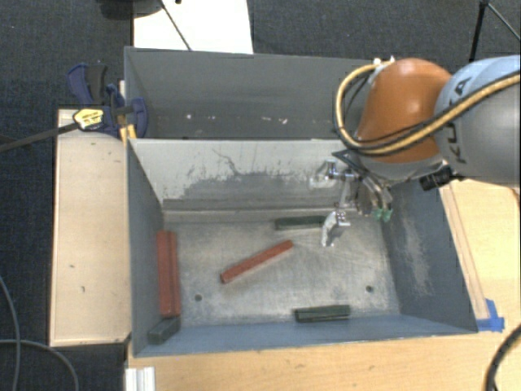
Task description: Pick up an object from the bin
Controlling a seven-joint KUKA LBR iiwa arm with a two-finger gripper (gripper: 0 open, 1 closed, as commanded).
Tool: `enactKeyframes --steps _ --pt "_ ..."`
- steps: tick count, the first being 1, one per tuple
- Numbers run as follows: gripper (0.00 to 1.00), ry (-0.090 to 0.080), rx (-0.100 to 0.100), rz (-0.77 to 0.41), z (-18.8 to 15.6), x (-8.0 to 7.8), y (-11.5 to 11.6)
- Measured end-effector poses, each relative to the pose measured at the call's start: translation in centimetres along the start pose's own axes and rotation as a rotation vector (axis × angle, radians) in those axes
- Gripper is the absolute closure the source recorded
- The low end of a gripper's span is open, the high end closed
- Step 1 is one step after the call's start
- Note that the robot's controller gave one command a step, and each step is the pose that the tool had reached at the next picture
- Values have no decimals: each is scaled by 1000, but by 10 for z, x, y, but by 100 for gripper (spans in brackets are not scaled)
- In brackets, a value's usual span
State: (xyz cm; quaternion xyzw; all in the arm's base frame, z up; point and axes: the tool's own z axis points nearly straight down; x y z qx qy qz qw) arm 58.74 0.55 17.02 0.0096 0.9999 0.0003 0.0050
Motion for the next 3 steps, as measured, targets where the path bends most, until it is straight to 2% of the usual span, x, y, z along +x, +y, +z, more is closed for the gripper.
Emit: enactKeyframes --steps 1,2,3 --pt "100 8 0 49 86 -1 24" --pt "100 8 0 49 86 -1 24" --pt "100 6 1 79 -74 19 7"
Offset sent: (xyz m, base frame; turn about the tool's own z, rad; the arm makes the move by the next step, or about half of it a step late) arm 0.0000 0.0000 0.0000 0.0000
